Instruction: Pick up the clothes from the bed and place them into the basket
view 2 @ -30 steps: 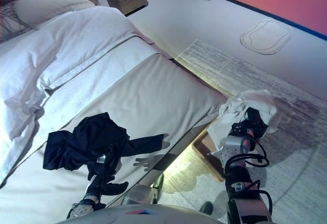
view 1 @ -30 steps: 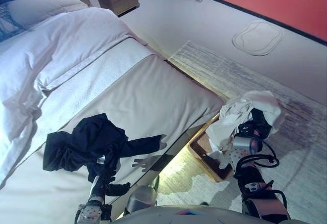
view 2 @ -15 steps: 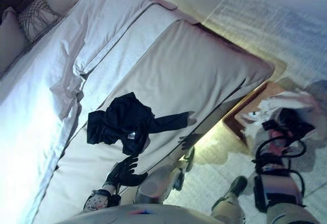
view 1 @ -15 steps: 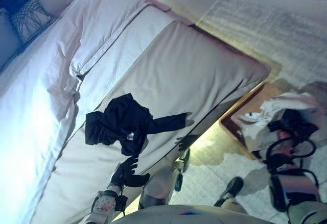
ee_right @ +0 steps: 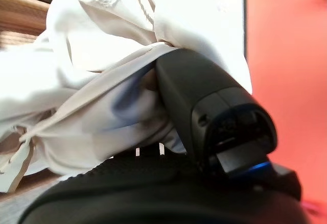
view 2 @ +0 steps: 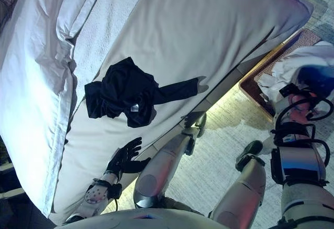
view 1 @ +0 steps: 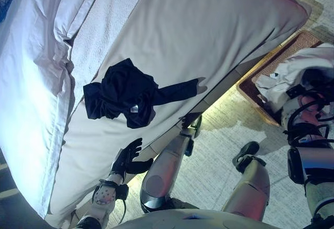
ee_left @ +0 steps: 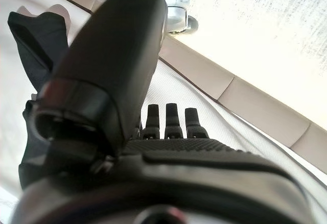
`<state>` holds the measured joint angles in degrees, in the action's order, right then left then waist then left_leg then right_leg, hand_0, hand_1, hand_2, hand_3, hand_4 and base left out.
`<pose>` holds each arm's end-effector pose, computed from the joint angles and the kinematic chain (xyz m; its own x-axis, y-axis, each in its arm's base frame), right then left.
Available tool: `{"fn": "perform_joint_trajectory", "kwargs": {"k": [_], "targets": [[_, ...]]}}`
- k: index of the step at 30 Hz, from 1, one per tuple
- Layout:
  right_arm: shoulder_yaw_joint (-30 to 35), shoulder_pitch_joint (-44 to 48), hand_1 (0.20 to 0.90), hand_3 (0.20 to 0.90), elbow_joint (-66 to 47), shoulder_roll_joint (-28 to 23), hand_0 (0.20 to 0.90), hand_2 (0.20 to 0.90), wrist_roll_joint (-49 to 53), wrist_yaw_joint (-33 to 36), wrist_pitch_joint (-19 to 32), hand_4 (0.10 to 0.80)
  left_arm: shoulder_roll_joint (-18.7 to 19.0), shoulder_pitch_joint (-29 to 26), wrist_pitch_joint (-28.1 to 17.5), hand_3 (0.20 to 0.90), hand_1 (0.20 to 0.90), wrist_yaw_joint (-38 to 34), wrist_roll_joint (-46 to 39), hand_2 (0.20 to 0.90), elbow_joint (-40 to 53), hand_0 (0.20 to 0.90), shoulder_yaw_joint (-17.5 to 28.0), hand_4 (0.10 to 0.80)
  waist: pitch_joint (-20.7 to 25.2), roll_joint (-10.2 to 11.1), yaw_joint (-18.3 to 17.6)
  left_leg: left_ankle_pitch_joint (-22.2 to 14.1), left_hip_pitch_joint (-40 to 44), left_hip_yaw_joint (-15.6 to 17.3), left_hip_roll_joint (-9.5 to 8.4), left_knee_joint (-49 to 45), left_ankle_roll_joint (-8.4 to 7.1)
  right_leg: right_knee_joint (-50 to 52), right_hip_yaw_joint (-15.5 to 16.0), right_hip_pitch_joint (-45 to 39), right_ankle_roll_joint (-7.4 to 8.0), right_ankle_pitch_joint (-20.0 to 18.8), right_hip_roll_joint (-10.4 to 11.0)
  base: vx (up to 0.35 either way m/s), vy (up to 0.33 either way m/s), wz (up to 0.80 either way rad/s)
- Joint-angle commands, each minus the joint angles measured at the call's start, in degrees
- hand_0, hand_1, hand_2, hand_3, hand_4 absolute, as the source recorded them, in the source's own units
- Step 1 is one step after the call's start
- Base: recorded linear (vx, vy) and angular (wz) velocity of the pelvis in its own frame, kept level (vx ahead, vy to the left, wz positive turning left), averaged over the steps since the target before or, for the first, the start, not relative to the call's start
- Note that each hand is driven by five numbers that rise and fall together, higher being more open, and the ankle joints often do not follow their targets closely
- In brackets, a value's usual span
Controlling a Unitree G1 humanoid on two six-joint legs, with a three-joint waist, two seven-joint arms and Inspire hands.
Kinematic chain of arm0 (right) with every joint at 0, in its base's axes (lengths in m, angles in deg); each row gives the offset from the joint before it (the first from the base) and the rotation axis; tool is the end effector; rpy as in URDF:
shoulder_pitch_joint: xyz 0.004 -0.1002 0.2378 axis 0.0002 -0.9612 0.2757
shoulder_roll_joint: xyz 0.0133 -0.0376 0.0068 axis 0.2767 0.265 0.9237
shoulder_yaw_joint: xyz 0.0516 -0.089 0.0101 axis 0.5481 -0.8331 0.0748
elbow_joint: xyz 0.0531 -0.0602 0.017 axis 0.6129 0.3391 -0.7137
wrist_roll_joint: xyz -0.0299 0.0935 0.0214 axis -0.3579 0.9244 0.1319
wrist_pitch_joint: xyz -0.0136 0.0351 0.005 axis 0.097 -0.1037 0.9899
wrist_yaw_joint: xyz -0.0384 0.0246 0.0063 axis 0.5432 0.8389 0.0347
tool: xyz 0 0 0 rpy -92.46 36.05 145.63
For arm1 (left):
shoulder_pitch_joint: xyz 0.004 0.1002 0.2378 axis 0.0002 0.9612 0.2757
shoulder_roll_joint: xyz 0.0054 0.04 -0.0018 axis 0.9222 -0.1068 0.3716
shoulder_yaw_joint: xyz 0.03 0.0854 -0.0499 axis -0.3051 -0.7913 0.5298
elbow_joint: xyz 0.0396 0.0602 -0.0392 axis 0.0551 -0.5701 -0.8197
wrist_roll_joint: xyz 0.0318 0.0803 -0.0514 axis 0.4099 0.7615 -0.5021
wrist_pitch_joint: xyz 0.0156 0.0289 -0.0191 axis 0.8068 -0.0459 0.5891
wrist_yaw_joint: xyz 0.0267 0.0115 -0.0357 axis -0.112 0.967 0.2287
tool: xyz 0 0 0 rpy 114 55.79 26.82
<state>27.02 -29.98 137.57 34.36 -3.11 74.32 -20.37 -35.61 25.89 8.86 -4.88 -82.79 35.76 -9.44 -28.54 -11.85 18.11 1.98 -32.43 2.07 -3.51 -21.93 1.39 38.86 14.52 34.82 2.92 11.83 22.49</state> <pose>0.3008 -0.3243 0.1203 0.5211 -0.8498 -0.0794 0.8336 0.4869 0.2608 0.1230 0.2050 -0.0776 0.8795 -0.0655 -0.4714 0.1305 0.9857 0.1064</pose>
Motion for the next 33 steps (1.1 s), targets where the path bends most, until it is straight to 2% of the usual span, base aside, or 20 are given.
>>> {"fn": "perform_joint_trajectory", "kwargs": {"k": [1, 2, 3, 4, 10, 15, 21, 23, 25, 29, 33], "targets": [[-2.07, 4.17, 0.300, 0.200, -2.23, -9.76, 0.300, 0.300, -0.81, -2.53, -0.27, 0.100, 3.45, 2.26, -2.97, 0.900, 0.900, 0.25, -5.30, 0.900, 3.58, 0.900, 0.17, 0.800, -1.22, -3.22, -2.02, -4.43, -6.48, -1.66, -0.04, -10.46, -0.72, 5.47, 1.29, 1.77, -0.68, 0.40, -0.87, -0.007, 0.021, -0.03], [-2.21, 4.51, 0.331, 0.236, -1.59, -10.01, 0.331, 0.331, -0.71, -2.82, -0.67, 0.136, 3.51, 2.22, -3.13, 0.900, 0.900, 0.29, -5.77, 0.900, 3.66, 0.900, 0.06, 0.800, -1.23, -3.24, -2.04, -4.43, -6.82, -1.67, -0.03, -10.59, -0.75, 5.66, 0.97, 2.38, -0.66, 0.37, -0.98, 0.000, 0.000, 0.00], [-2.43, 5.06, 0.441, 0.365, -0.60, -10.40, 0.441, 0.441, -0.62, -3.09, -1.96, 0.265, 3.67, 2.22, -2.90, 0.900, 0.900, 0.46, -6.32, 0.900, 4.06, 0.900, -0.02, 0.800, -1.23, -3.31, -2.06, -4.34, -7.12, -1.65, 0.08, -10.52, -0.84, 5.86, 0.63, 3.01, -0.63, 0.34, -1.25, -0.011, -0.009, -0.08], [-2.64, 5.24, 0.900, 0.900, 0.37, -10.64, 0.900, 0.900, -0.49, -4.06, -2.59, 0.800, 3.80, 2.22, -2.68, 0.900, 0.900, 0.53, -6.61, 0.900, 4.34, 0.900, 0.08, 0.800, -1.23, -3.33, -1.99, -4.28, -7.07, -1.66, 0.17, -10.25, -0.99, 5.85, 0.53, 3.15, -0.55, 0.29, -1.32, -0.009, -0.025, -0.13], [-2.99, 5.76, 0.900, 0.900, 2.41, -11.23, 0.900, 0.900, 0.60, -5.59, -3.94, 0.800, 4.37, 1.55, -1.66, 0.900, 0.900, 1.51, -8.07, 0.900, 5.34, 0.900, 0.19, 0.800, -1.23, -4.02, -2.07, -3.95, -5.72, -1.38, -0.20, -9.13, -1.59, 5.82, 0.73, 2.19, -0.25, 0.42, -0.84, -0.008, -0.016, -0.06], [-2.37, 6.29, 0.900, 0.900, 2.19, -11.47, 0.900, 0.900, 0.80, -5.66, -2.60, 0.800, 4.17, 2.06, -1.38, 0.900, 0.900, 1.07, -7.33, 0.900, 5.54, 0.900, -0.87, 0.800, -1.22, -4.74, -2.12, -3.54, -4.17, -1.43, -0.50, -8.28, -2.44, 5.12, 1.17, 0.68, 0.02, 0.21, -0.23, 0.006, 0.002, 0.01], [-2.41, 9.85, 0.900, 0.900, -0.38, -13.23, 0.900, 0.900, 0.56, -2.14, 1.00, 0.800, 4.54, 2.00, -1.32, 0.900, 0.900, 0.12, -7.70, 0.900, 5.75, 0.900, -1.28, 0.800, -1.22, -5.27, -2.32, -0.32, -1.62, -1.88, -0.20, -3.56, -4.02, 0.79, 1.69, -1.62, 0.91, -1.24, -0.76, 0.002, -0.006, -0.02], [-2.46, 10.63, 0.900, 0.900, -1.62, -13.45, 0.900, 0.900, 0.80, -1.82, 3.93, 0.800, 4.59, 1.98, -1.70, 0.900, 0.900, -0.05, -7.65, 0.900, 5.70, 0.900, -1.53, 0.800, -1.22, -5.23, -2.37, 0.55, -1.02, -2.08, -0.17, -1.96, -4.39, -1.15, 1.97, -2.44, 1.14, -1.87, -1.04, -0.018, -0.019, 0.03], [-2.61, 10.84, 0.900, 0.900, -3.49, -12.69, 0.900, 0.900, 1.24, -3.84, 4.62, 0.800, 4.56, 1.58, -1.60, 0.900, 0.900, -0.33, -7.73, 0.900, 5.54, 0.900, -1.44, 0.800, -1.18, -5.02, -2.57, 1.20, -0.33, -2.17, -0.09, -0.83, -4.80, -2.57, 2.25, -3.24, 1.34, -2.45, -1.37, -0.035, -0.035, 0.06], [-3.38, 7.76, 0.900, 0.900, -7.96, -9.78, 0.900, 0.900, 2.74, -10.67, 2.89, 0.800, 4.27, 0.96, -0.92, 0.900, 0.900, 0.00, -7.25, 0.900, 4.14, 0.900, -0.14, 0.800, -0.10, -4.03, -2.72, 1.81, 2.07, -2.71, 0.19, 1.35, -5.22, -4.81, 3.15, -5.74, 1.27, -2.78, -1.71, 0.021, -0.020, -0.09], [-2.24, 0.95, 0.900, 0.900, -10.03, -5.60, 0.900, 0.900, 4.22, -16.67, 2.45, 0.800, 4.10, 1.12, -0.98, 0.900, 0.900, 1.22, -6.48, 0.900, 2.42, 0.900, 0.94, 0.800, 1.86, -3.04, -3.06, 2.48, 5.23, -3.17, 0.95, 4.29, -5.85, -7.69, 4.21, -9.00, 1.55, -3.38, -1.93, 0.089, -0.039, 0.00]]}}
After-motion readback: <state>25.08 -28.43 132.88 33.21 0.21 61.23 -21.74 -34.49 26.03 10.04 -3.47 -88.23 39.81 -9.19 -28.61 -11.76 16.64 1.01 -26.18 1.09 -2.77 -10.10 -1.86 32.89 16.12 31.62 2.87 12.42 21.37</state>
